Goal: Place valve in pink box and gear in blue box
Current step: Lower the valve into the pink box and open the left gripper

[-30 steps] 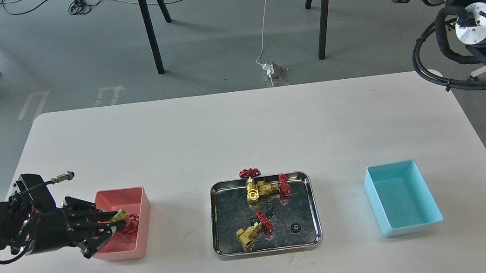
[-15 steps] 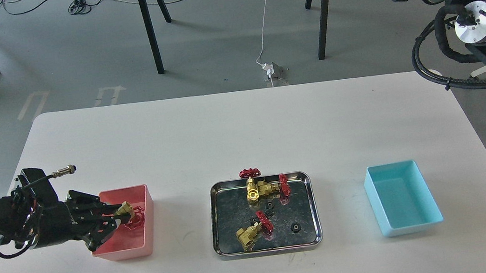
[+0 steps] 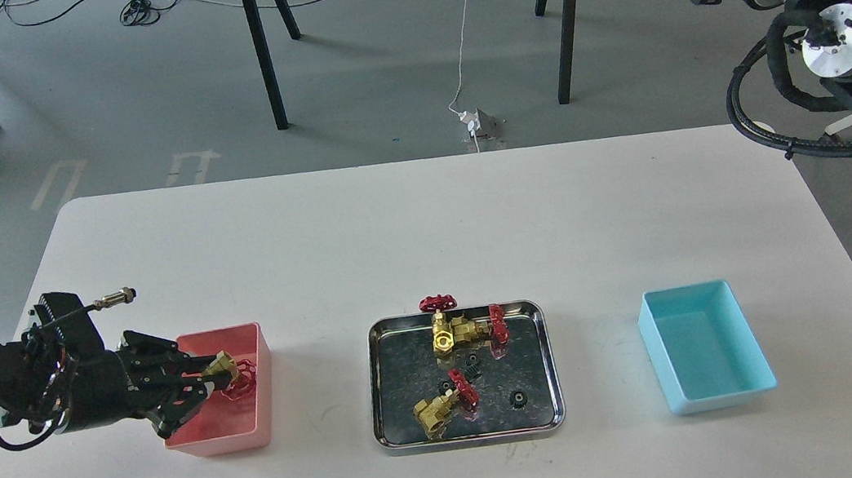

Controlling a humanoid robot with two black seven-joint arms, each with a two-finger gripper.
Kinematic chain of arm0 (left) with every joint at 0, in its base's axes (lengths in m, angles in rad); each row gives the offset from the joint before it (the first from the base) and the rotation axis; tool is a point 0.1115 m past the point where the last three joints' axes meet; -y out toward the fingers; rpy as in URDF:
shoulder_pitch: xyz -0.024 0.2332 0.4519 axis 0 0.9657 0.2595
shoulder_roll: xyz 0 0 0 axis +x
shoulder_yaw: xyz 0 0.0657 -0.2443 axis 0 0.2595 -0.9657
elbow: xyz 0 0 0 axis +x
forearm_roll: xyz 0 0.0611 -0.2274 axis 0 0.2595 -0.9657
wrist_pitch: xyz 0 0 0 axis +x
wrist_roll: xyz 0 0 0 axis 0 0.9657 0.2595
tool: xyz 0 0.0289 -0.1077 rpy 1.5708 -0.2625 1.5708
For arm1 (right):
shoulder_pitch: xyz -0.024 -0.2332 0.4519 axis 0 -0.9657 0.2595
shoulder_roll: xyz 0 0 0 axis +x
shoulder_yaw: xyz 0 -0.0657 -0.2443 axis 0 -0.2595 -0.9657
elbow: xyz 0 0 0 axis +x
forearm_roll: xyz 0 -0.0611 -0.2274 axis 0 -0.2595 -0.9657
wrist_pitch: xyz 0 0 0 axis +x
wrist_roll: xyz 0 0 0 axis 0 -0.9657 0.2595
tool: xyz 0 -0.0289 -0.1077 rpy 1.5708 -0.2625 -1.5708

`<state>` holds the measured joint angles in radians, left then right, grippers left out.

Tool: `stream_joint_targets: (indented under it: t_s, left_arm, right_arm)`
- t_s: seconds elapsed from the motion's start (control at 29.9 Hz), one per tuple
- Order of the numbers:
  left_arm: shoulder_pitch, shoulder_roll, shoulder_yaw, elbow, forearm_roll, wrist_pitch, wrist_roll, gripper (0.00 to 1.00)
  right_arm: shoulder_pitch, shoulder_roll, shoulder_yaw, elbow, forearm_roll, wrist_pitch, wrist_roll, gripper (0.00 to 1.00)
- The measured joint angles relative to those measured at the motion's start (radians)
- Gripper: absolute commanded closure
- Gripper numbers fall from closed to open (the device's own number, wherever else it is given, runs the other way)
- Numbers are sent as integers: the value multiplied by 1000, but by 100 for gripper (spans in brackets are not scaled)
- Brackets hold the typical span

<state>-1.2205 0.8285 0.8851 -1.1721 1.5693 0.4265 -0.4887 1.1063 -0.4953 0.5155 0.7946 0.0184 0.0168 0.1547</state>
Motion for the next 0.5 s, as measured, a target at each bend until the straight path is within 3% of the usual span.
stream_joint_targets:
  t_s: [0.5]
  left_arm:
    - [-9, 3, 3, -17, 4, 0, 0, 96]
  right_arm:
    - [-3, 0, 1, -1, 0, 0, 0, 0]
